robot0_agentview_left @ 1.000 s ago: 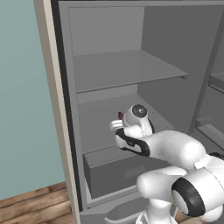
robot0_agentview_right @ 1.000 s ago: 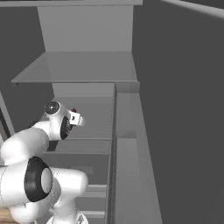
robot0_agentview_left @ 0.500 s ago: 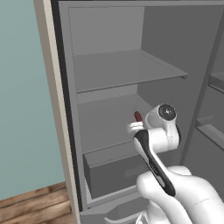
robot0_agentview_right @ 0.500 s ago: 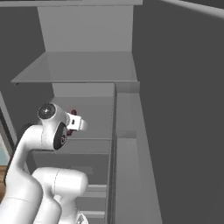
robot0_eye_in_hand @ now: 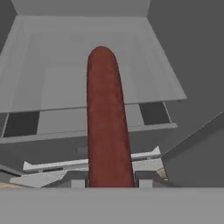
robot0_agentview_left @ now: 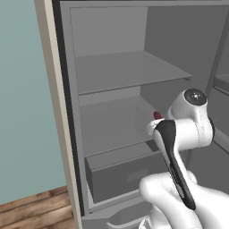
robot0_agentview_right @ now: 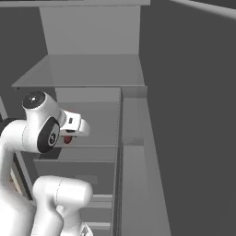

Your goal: Retrieve the sausage and cheese from the fridge and place them on the cutting board on the counter.

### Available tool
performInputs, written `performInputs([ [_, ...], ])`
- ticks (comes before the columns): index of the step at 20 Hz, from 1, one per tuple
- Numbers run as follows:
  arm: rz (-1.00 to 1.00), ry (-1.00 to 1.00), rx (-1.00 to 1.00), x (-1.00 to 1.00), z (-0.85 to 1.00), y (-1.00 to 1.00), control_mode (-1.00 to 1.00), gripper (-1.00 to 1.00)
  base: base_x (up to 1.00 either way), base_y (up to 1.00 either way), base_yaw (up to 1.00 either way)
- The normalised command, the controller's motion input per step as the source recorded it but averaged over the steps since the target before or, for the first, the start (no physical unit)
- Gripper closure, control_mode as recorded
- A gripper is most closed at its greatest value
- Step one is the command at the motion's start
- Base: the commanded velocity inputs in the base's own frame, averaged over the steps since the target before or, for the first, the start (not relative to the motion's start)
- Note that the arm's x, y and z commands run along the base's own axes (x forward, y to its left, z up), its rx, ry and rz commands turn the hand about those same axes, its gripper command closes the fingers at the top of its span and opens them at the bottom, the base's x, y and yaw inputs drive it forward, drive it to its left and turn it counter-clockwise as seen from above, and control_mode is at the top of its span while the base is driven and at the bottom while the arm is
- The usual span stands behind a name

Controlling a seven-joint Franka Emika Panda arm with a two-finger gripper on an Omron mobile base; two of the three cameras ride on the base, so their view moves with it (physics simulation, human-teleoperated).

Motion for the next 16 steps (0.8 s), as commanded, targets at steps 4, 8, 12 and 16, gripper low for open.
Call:
performInputs([
  [4,0.00,0.20,-0.07,-0.95,0.65,-0.20,-1.00,1.00,0.00,0.00,0.00],
  [8,0.00,0.09,-0.02,-0.97,0.37,-0.13,-1.00,1.00,0.00,0.00,0.00],
  [12,0.00,0.00,0.00,-0.46,0.12,0.00,-1.00,1.00,0.00,0.00,0.00],
  [16,0.00,-0.11,0.00,-0.27,0.05,0.00,-1.00,1.00,0.00,0.00,0.00],
])
